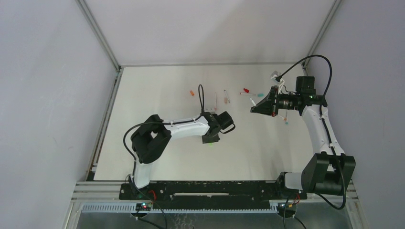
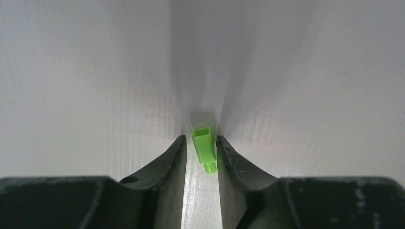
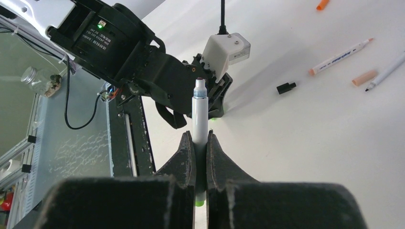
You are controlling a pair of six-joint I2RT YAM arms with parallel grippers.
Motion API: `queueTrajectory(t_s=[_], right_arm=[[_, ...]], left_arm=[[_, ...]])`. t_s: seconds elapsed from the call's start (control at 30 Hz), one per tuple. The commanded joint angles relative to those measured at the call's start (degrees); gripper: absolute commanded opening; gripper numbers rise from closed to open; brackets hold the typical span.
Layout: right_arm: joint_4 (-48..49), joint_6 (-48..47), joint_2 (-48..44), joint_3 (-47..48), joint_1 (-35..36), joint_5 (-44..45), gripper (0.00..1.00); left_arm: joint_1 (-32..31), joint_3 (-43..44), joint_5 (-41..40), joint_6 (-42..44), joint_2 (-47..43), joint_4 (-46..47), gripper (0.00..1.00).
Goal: Insert the pens into the pen caps
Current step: Insert the pen cap onto the pen.
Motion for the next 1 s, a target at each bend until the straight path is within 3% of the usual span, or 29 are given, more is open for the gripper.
queueTrajectory(t_s=[0.0, 0.17, 0.43, 0.6, 0.77, 0.97], right_arm=[[-0.48, -1.28, -1.87, 0.53, -0.59, -1.66, 0.0], [-0.6, -1.29, -1.87, 0.49, -0.94, -1.88, 0.0], [-1.13, -1.68, -2.17, 0.5, -1.38, -2.3, 0.0], [-2.4, -3.26, -3.04, 0.5, -1.39, -2.99, 0.0], [-4.86, -6.61, -4.4, 0.5, -1.32, -4.85, 0.0], [-9.9, -15.29, -8.1, 0.5, 0.18, -5.67, 0.0]], left_arm=[[0.92, 1.7, 2.04, 2.06, 2.62, -1.06, 0.33], [1.25, 1.19, 3.16, 2.34, 2.57, -0.86, 0.28], [1.82, -2.05, 1.77, 3.55, -1.3, 1.43, 0.01], [1.76, -8.4, -1.69, 4.08, -12.2, 7.53, 0.0], [1.11, -19.34, -3.27, 7.96, -28.3, 21.83, 0.0], [0.33, -37.02, 0.36, 15.23, -49.45, 51.76, 0.0]])
